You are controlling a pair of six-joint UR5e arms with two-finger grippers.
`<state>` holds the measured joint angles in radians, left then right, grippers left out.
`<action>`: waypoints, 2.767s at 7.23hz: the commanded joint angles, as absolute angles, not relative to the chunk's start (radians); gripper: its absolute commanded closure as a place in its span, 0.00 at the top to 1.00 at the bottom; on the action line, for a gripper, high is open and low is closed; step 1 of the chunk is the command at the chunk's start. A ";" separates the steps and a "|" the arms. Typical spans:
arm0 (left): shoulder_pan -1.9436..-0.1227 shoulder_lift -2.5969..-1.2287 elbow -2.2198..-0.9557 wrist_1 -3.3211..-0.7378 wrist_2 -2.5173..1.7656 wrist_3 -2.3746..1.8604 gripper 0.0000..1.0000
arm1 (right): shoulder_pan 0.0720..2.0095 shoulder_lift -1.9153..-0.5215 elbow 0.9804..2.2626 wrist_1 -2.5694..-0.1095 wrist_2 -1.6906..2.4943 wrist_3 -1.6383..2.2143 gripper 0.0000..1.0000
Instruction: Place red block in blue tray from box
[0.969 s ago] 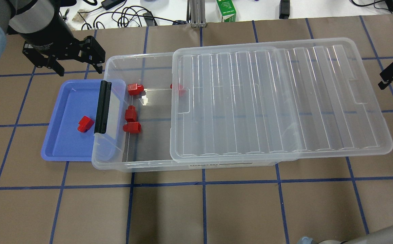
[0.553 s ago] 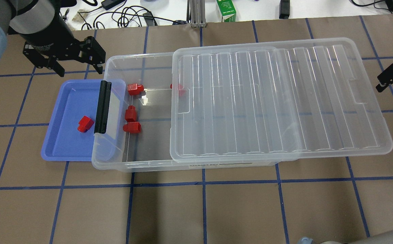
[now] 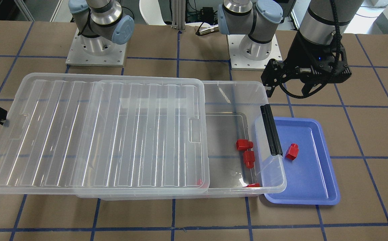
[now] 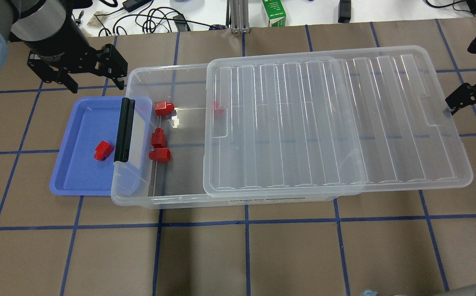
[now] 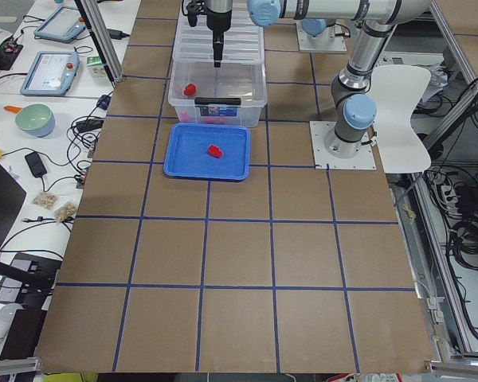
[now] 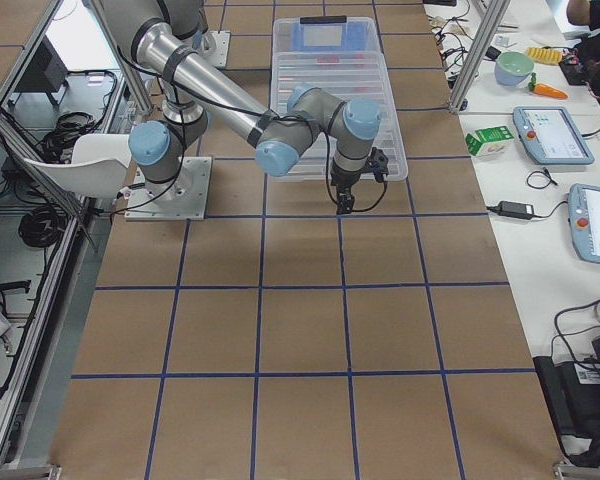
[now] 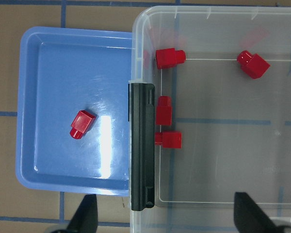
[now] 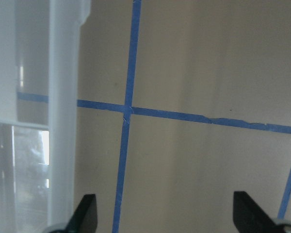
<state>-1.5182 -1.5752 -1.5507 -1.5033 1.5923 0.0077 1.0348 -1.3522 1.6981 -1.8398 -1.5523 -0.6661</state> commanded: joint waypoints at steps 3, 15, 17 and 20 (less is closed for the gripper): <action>-1.516 -1.566 -1.534 -1.503 1.597 0.009 1.00 | 1.136 -1.355 1.701 -1.842 -1.548 -0.565 1.00; -1.519 -1.566 -1.543 -1.503 1.598 0.008 1.00 | 1.380 -1.351 1.698 -1.845 -1.551 -0.270 1.00; -1.519 -1.566 -1.545 -1.503 1.598 0.008 1.00 | 1.373 -1.341 1.680 -1.889 -1.560 -0.290 1.00; -1.519 -1.566 -1.546 -1.503 1.598 0.008 1.00 | 1.353 -1.402 1.564 -1.840 -1.568 -0.292 1.00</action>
<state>-1.5183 -1.5662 -1.5452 -1.5033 1.5977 0.0076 1.3558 -1.3647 1.6225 -1.9034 -1.5663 -0.2937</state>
